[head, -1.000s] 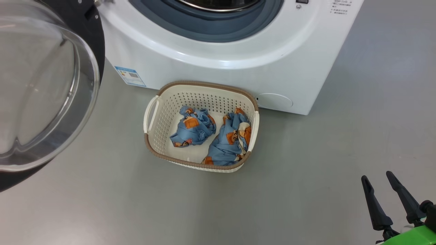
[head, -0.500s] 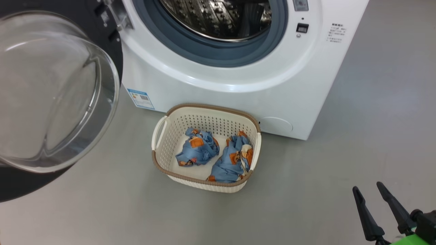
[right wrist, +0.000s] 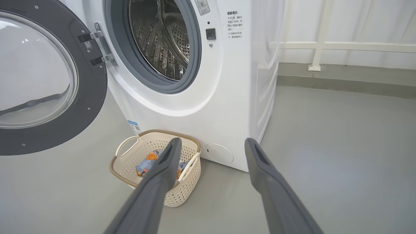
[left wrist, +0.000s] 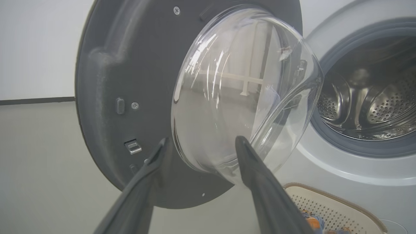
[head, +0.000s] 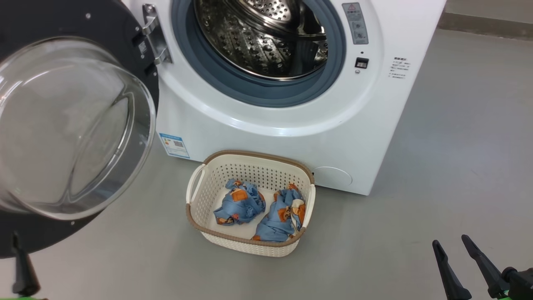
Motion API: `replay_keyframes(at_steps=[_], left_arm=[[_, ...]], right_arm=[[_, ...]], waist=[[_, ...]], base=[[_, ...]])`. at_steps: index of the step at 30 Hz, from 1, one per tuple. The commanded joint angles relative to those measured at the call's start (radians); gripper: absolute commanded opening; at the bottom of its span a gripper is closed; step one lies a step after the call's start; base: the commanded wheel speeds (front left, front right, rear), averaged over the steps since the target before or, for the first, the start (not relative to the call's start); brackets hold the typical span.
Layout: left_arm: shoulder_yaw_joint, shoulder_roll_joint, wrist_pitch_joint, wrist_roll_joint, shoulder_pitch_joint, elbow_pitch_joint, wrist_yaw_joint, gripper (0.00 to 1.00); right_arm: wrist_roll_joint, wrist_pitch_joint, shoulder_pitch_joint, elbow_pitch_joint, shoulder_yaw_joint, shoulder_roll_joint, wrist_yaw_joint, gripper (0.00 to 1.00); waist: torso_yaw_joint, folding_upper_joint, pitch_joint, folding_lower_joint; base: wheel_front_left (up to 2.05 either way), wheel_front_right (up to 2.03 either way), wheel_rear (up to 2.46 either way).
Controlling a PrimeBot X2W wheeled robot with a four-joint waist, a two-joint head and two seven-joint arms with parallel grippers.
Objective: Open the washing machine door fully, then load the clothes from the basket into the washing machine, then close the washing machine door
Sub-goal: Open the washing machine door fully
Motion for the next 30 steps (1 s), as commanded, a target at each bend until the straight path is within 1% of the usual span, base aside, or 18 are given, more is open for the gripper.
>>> replay_keyframes(at_steps=[1,6,12,15,16,21,30], left_arm=[[-0.011,0.02,-0.006,-0.007,0.011,-0.052,-0.001,1.0],[-0.115,0.002,-0.006,-0.02,0.062,-0.111,-0.001,1.0],[-0.202,-0.003,-0.006,-0.051,0.081,-0.133,-0.001,1.0],[-0.231,-0.001,-0.006,-0.062,0.082,-0.136,-0.001,1.0],[-0.231,-0.001,-0.006,-0.062,0.082,-0.136,-0.001,1.0],[-0.288,0.008,-0.006,-0.079,0.084,-0.142,-0.001,1.0],[-0.366,0.017,-0.006,-0.11,0.075,-0.155,-0.001,1.0]], right_arm=[[0.0,-0.012,-0.002,-0.022,0.015,-0.02,0.003,1.0],[-0.001,-0.012,-0.006,-0.025,0.007,-0.018,0.003,1.0],[-0.003,-0.012,-0.018,-0.029,0.001,-0.015,0.003,1.0],[-0.006,-0.012,-0.021,-0.031,-0.004,-0.012,0.003,1.0],[-0.006,-0.012,-0.021,-0.031,-0.004,-0.012,0.003,1.0],[-0.002,-0.012,-0.028,-0.029,-0.017,-0.009,0.003,1.0],[-0.003,-0.012,-0.035,-0.03,-0.036,0.003,0.003,1.0]], waist=[[-0.017,0.0,-0.006,0.0001],[-0.057,0.0,0.001,0.0001],[-0.125,0.0,0.016,0.0001],[-0.164,0.0,0.022,0.0001],[-0.164,0.0,0.022,0.0001],[-0.222,0.0,0.033,0.0001],[-0.303,0.0,0.048,0.0001]], base=[[0.0,0.0,0.0],[0.0,0.0,0.0],[0.0,0.0,0.0],[0.0,0.0,0.0],[0.0,0.0,0.0],[0.0,0.0,0.0],[0.0,0.0,0.0]])
